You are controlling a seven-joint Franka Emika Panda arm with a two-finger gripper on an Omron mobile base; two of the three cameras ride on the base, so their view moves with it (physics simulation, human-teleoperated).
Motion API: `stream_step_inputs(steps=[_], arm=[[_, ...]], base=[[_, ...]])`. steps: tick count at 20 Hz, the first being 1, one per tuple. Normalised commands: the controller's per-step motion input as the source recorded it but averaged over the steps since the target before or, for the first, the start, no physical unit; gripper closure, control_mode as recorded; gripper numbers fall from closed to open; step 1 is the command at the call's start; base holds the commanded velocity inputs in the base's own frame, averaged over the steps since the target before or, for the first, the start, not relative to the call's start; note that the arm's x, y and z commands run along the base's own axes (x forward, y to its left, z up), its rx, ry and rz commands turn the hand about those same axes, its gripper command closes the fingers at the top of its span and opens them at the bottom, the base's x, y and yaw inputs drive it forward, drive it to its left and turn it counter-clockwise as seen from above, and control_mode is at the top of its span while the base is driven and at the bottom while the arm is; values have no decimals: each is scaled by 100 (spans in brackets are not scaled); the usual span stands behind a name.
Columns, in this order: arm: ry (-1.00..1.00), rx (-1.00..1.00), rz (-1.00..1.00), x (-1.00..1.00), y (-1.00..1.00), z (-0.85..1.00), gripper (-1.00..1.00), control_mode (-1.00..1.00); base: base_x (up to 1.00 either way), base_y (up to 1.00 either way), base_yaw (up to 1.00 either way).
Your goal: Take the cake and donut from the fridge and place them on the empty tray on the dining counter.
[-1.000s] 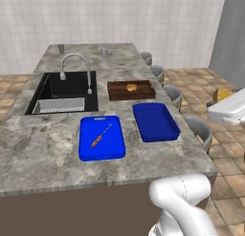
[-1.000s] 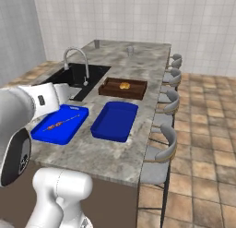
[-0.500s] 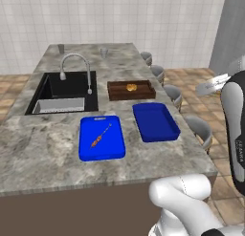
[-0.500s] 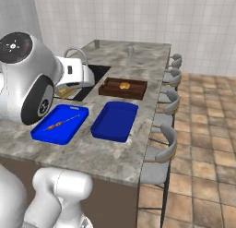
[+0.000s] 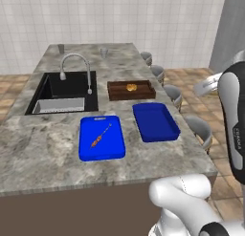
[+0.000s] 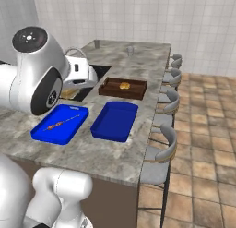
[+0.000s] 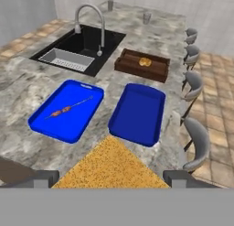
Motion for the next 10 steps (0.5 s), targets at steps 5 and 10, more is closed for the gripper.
stream_step_inputs(steps=[5, 10], arm=[[12, 0, 10, 55, 1, -52, 100, -100], [20, 0, 10, 64, 0, -40, 100, -100]], base=[[0, 0, 0], [0, 0, 0]])
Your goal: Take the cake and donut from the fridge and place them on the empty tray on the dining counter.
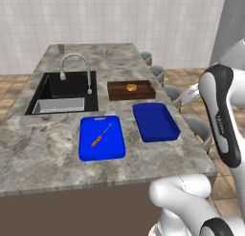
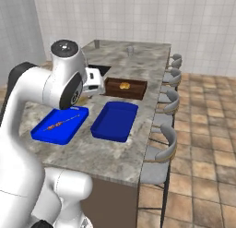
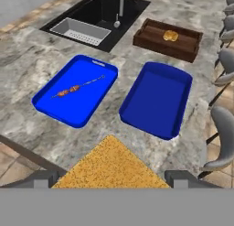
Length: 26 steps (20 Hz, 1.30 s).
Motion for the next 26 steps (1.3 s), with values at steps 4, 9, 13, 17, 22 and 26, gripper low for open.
stream_step_inputs(steps=[4, 9, 13, 17, 22, 26], arm=[[24, 0, 13, 55, 0, -40, 100, -100], [9, 0, 12, 41, 0, -38, 100, -100], [-10, 0, 6, 13, 0, -41, 100, -100], [-14, 0, 4, 26, 0, -44, 100, -100], [-10, 0, 1, 37, 0, -42, 100, -100], [1, 0, 0, 54, 0, -28, 100, -100]], base=[[0, 0, 0], [0, 0, 0], [0, 0, 0], [0, 0, 0], [0, 0, 0], [0, 0, 0]])
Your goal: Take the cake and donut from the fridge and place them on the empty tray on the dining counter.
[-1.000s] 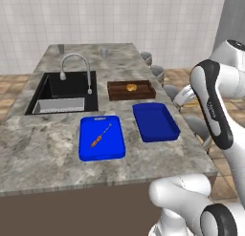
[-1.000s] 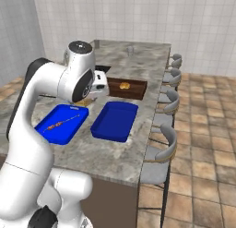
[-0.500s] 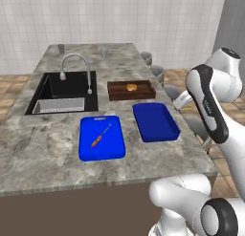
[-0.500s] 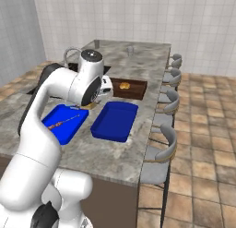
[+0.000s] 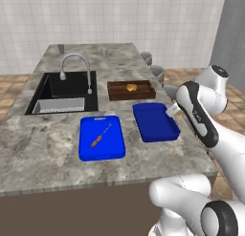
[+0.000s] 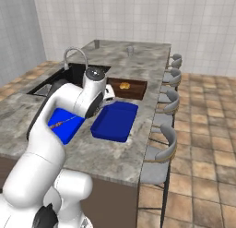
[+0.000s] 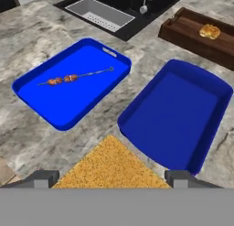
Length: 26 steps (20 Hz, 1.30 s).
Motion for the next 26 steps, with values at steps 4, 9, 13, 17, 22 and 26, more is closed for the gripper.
stream_step_inputs(steps=[4, 9, 13, 17, 22, 26], arm=[[9, 0, 0, 58, 0, -19, 100, -100], [7, 0, 0, 49, 0, -19, 100, -100], [5, 0, 0, 26, -16, -21, 100, -100], [2, 0, 0, 19, -20, -23, 100, -100], [0, 0, 0, 31, -7, -27, 100, -100], [0, 0, 0, 36, 0, -27, 100, -100]], base=[[0, 0, 0], [0, 0, 0], [0, 0, 0], [0, 0, 0], [0, 0, 0], [0, 0, 0]])
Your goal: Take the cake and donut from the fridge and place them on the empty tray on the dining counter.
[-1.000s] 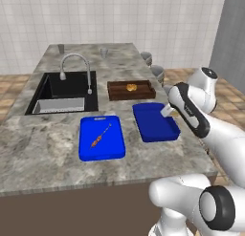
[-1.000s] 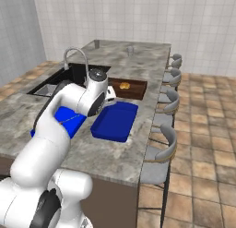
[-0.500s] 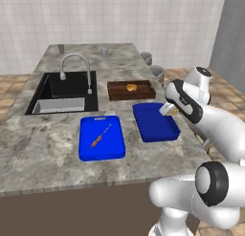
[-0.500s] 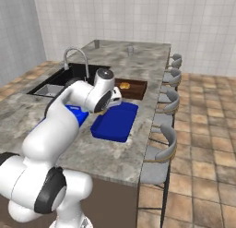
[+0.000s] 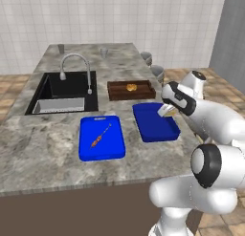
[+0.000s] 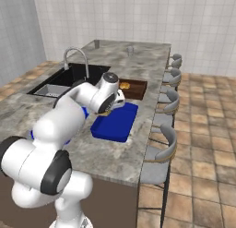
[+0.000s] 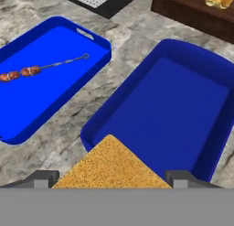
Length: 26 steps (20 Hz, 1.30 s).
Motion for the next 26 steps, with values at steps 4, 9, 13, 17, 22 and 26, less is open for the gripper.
stream_step_inputs(steps=[4, 9, 13, 17, 22, 26], arm=[[0, 0, 0, 35, 0, -31, 100, -100], [0, 0, 0, 32, 0, -34, 100, -100], [0, 0, 0, 33, 0, -31, 100, -100], [0, 0, 0, 36, -3, -26, 100, -100], [0, 0, 0, 34, -10, -22, 100, -100], [0, 0, 0, 29, -11, -20, 100, -100]], base=[[0, 0, 0], [0, 0, 0], [0, 0, 0], [0, 0, 0], [0, 0, 0], [0, 0, 0]])
